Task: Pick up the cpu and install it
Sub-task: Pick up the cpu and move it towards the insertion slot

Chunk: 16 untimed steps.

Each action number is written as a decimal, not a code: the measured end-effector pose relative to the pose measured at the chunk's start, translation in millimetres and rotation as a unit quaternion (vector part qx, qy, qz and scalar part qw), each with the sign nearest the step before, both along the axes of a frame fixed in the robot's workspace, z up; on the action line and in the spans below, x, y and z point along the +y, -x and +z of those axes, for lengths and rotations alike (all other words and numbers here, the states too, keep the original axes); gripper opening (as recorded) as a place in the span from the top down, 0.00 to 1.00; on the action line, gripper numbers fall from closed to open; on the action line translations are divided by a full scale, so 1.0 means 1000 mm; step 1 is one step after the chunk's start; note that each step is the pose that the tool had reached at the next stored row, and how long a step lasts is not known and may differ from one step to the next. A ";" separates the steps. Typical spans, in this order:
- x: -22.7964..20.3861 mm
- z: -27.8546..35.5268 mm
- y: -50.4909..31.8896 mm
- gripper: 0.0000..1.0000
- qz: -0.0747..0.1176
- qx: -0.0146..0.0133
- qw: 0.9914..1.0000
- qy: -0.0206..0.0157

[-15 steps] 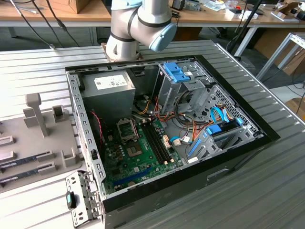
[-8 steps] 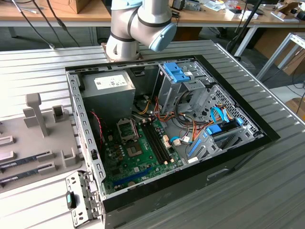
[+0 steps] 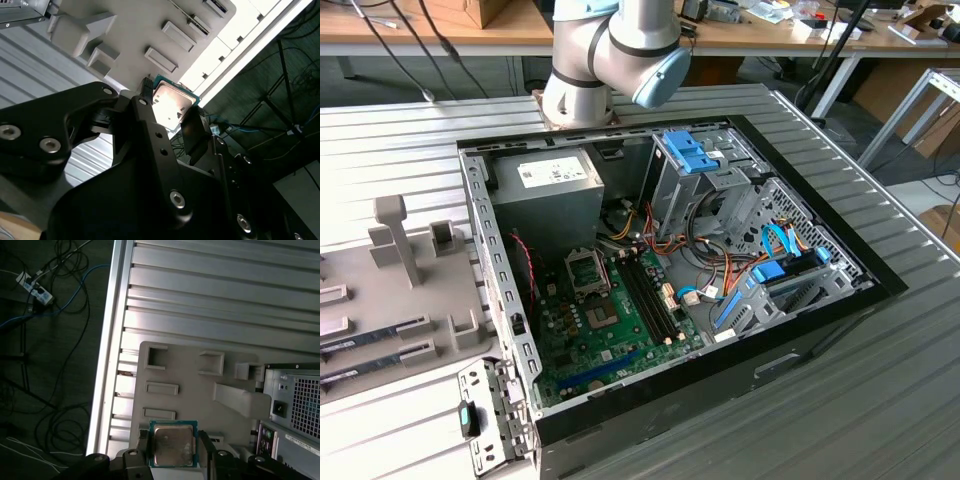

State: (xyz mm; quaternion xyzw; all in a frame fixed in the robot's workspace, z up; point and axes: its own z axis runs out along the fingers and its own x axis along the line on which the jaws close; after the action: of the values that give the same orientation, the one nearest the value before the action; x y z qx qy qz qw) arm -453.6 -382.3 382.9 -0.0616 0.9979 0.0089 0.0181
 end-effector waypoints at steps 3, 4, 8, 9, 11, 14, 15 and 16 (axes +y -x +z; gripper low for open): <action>0.0000 0.0020 0.0000 0.53 0.000 0.000 1.000 0.000; 0.0000 0.0090 0.0000 0.53 0.000 0.000 1.000 0.000; 0.0000 0.0197 0.0000 0.53 0.000 0.000 1.000 0.000; 0.0000 0.0203 0.0000 0.53 0.000 0.000 1.000 0.000; 0.0000 0.0229 0.0000 0.53 0.000 0.000 1.000 0.000; 0.0000 0.0253 0.0000 0.53 0.000 0.000 1.000 0.000; 0.0000 0.0267 0.0000 0.53 0.000 0.000 1.000 0.000; 0.0000 0.0282 0.0000 0.53 0.000 0.000 1.000 0.000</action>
State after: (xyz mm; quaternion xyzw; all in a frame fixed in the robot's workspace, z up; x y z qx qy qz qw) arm -453.6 -382.3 411.1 -0.0615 0.9979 0.0094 0.0181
